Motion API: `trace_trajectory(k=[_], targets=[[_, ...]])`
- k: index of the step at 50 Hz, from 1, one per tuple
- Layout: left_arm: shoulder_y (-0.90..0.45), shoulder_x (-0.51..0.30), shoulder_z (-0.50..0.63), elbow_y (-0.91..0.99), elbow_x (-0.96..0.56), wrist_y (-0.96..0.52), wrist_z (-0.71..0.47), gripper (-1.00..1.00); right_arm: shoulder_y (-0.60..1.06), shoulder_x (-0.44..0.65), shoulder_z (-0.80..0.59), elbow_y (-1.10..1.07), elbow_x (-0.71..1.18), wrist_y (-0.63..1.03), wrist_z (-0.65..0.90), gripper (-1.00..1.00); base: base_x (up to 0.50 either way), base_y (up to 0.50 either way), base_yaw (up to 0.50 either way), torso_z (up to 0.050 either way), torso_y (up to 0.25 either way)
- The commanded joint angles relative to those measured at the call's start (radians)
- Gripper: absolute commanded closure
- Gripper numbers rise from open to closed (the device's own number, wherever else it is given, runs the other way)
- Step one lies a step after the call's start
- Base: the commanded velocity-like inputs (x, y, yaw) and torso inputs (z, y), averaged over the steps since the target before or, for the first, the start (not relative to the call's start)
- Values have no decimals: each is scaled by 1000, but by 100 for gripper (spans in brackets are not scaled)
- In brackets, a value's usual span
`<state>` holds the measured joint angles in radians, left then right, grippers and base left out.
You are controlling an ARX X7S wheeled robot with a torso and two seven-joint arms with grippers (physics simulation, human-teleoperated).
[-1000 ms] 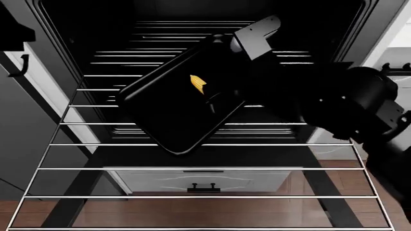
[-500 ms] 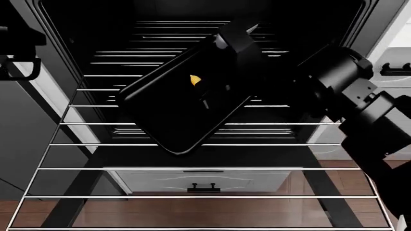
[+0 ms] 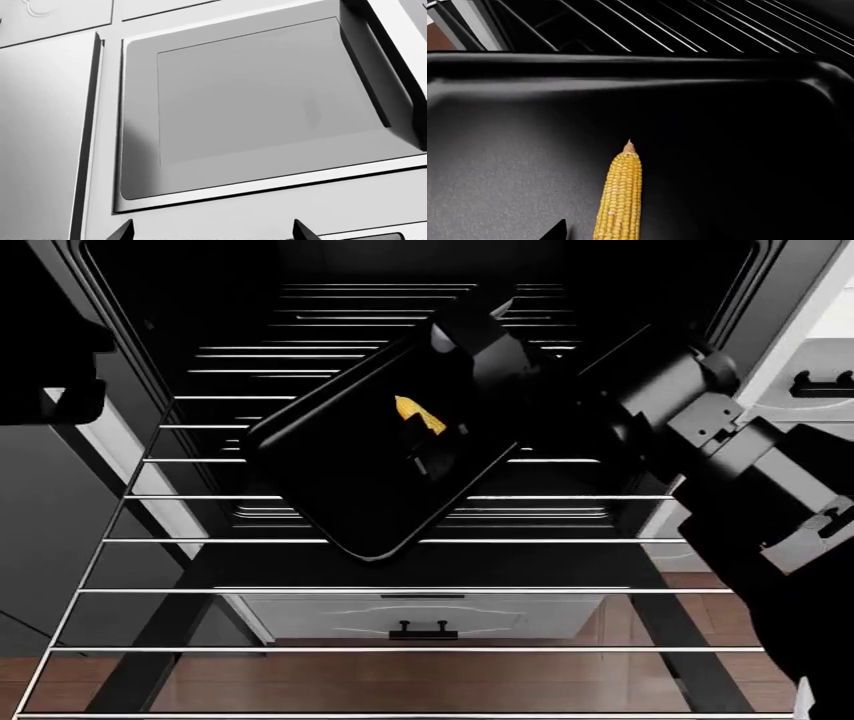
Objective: Pick the corn from the top rack in the oven and place it on the plate on the counter.
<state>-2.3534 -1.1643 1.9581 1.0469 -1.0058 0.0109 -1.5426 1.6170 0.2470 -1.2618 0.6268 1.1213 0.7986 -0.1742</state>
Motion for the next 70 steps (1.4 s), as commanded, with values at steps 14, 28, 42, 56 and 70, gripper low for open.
trace_trajectory(k=[14, 28, 42, 56, 70], targets=[[1, 22, 29, 0, 15, 16, -20, -100, -22, -35, -5, 55, -15, -27, -15, -100, 0, 0, 0, 0, 0], [12, 21, 39, 0, 31, 31, -27, -100, -35, -34, -11, 43, -18, -23, -7, -100, 0, 0, 0, 0, 0], [34, 11, 40, 0, 49, 39, -27, -100, -38, -36, -5, 48, -16, -28, 0, 100, 0, 0, 0, 0, -2], [31, 10, 45, 0, 53, 45, -27, -100, -39, -35, -2, 44, -14, -26, 3, 100, 0, 0, 0, 0, -1], [7, 16, 50, 0, 38, 48, -27, -100, -21, 2, 21, -31, 16, 5, 39, 100, 0, 0, 0, -1, -1]])
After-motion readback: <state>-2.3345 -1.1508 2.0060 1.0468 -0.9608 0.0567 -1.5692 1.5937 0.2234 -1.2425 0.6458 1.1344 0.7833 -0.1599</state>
